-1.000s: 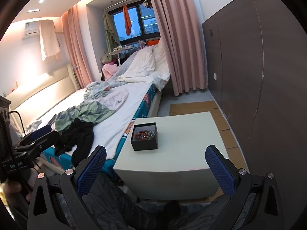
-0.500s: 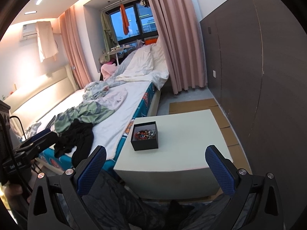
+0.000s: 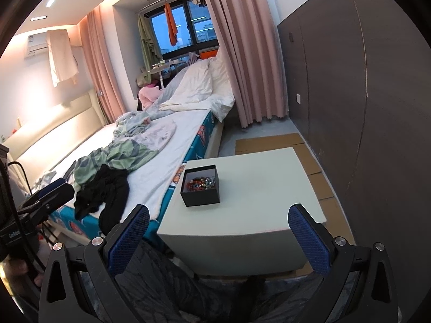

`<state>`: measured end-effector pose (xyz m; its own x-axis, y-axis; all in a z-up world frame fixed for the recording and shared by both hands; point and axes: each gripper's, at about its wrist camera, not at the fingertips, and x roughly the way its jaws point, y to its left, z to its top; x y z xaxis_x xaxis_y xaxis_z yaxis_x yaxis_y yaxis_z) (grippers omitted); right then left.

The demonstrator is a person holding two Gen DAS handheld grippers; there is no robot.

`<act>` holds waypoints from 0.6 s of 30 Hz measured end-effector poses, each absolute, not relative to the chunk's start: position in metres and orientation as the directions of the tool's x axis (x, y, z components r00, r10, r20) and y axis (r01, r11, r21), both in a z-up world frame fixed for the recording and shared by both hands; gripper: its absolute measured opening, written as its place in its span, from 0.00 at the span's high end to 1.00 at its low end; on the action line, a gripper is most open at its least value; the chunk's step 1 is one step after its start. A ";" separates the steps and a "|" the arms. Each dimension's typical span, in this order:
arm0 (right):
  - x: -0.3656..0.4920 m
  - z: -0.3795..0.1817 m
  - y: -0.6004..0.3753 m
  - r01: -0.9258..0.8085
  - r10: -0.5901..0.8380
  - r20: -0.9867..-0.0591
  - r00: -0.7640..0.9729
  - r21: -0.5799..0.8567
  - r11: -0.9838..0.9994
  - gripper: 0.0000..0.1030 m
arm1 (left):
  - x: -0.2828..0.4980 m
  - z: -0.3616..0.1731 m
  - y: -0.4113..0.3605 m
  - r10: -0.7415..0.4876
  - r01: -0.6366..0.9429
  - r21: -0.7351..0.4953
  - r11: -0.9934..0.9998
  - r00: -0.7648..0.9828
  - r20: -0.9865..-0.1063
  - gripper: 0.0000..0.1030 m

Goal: Organize jewelry

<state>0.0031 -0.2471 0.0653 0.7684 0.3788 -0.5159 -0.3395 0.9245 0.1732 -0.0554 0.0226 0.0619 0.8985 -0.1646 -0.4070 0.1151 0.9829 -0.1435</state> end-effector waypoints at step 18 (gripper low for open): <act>-0.003 0.062 -0.257 -0.317 0.379 -0.522 0.764 0.209 0.925 0.00 | -0.061 0.054 0.012 -0.149 0.116 -0.104 0.988 0.898 -0.413 0.01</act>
